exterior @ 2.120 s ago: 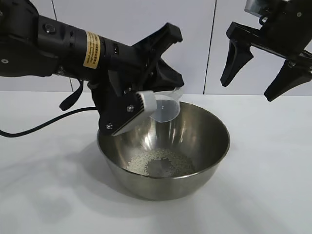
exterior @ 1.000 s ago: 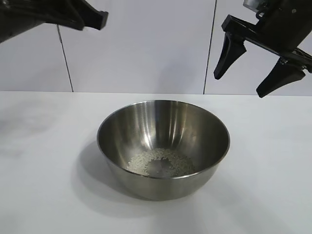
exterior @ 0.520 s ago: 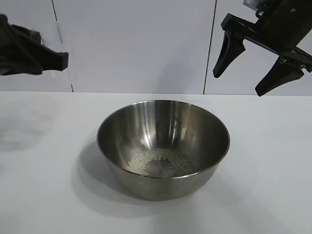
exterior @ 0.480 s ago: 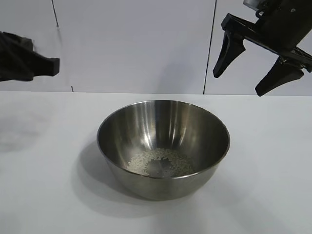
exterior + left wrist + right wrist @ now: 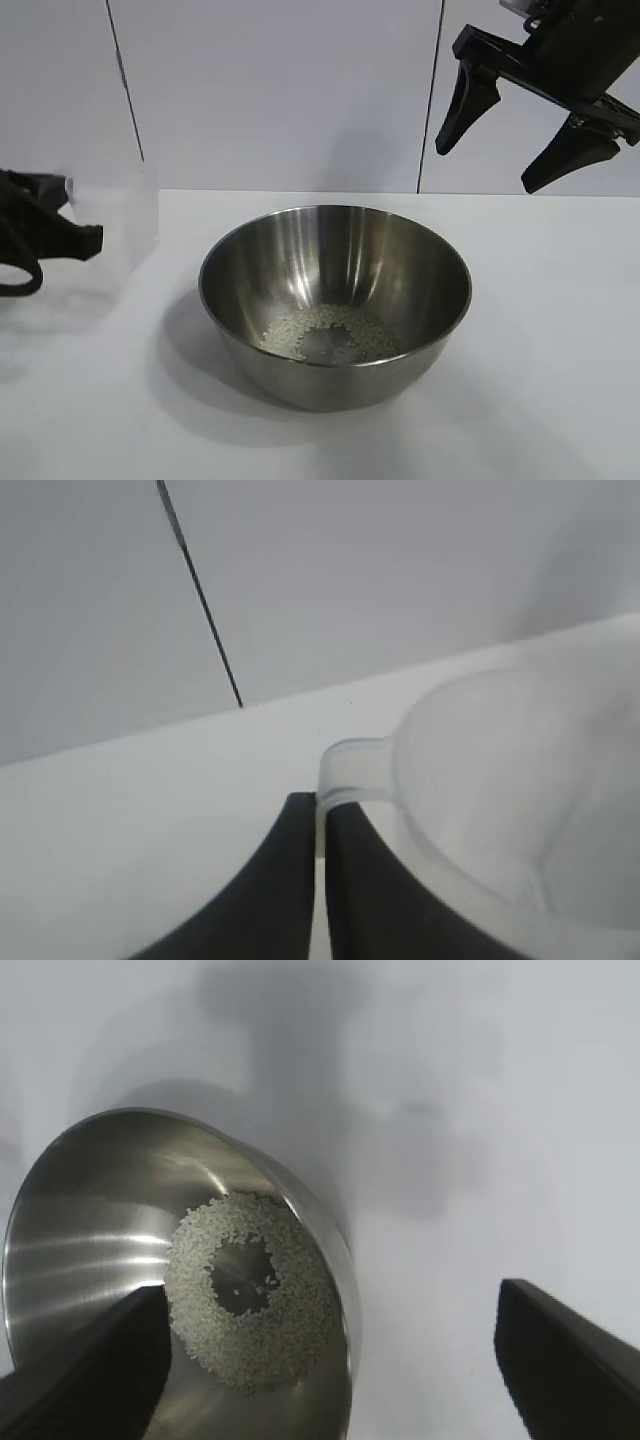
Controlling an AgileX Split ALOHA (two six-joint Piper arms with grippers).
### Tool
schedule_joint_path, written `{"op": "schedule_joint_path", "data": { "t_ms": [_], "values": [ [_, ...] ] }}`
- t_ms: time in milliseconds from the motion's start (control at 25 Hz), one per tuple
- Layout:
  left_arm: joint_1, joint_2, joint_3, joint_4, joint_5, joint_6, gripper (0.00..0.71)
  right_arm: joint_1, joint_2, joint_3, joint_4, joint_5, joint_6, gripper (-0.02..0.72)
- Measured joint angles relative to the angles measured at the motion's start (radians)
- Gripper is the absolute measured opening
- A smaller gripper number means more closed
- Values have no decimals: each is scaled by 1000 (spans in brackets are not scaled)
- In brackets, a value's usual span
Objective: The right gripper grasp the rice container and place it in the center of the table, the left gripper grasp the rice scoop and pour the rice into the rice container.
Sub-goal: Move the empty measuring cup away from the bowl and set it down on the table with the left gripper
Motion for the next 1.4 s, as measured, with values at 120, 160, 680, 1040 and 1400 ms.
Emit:
{"op": "schedule_joint_path", "data": {
  "t_ms": [120, 160, 680, 1040, 1400],
  "values": [
    [0, 59, 0, 3, -1, -36, 14, 0, 0, 0, 0, 0, 0, 610],
    [0, 72, 0, 7, -1, -39, 14, 0, 0, 0, 0, 0, 0, 610],
    [0, 84, -1, 40, -4, -47, 14, 0, 0, 0, 3, -18, -1, 610],
    [0, 86, -37, 40, -5, -47, 13, 0, 0, 0, 4, -19, -1, 610],
    [0, 194, -59, 44, -17, -51, 13, 1, 0, 0, 5, -20, -2, 610]
  ]
}}
